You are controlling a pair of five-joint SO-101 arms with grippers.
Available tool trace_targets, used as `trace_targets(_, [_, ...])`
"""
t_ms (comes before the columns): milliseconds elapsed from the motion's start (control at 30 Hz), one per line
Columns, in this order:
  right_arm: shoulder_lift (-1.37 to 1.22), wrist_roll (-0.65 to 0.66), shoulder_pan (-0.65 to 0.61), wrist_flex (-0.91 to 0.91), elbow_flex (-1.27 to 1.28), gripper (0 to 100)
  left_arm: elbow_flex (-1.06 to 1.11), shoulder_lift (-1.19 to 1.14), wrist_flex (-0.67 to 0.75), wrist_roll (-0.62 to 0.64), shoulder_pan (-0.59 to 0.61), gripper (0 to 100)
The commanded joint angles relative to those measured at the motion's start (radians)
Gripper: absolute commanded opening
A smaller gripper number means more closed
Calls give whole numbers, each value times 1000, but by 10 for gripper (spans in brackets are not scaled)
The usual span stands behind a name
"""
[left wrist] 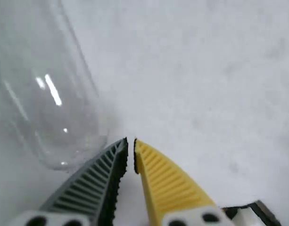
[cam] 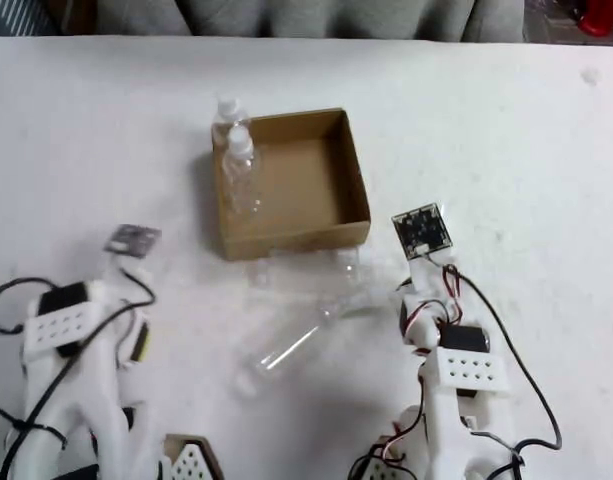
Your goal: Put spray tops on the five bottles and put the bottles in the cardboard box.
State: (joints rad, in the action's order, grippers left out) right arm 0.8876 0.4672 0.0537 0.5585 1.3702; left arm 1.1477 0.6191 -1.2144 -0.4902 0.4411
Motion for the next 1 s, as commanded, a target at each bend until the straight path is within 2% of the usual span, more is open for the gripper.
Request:
trace_targets(0, [19, 8, -1, -12, -8, 17, 6, -4, 72, -9, 157, 21])
trace_targets(167, [19, 8, 1, -10, -8, 17, 31, -4, 216, -9, 292, 21])
trace_targets(467, [27, 8, 1, 18, -8, 17, 5, -13, 285, 5, 438, 21])
trace_targets(733, [27, 8, 1, 18, -8, 17, -222, -331, 287, 147, 473, 21])
trace_targets(967, [27, 8, 1, 18, -8, 17, -445, -556, 288, 359, 467, 21])
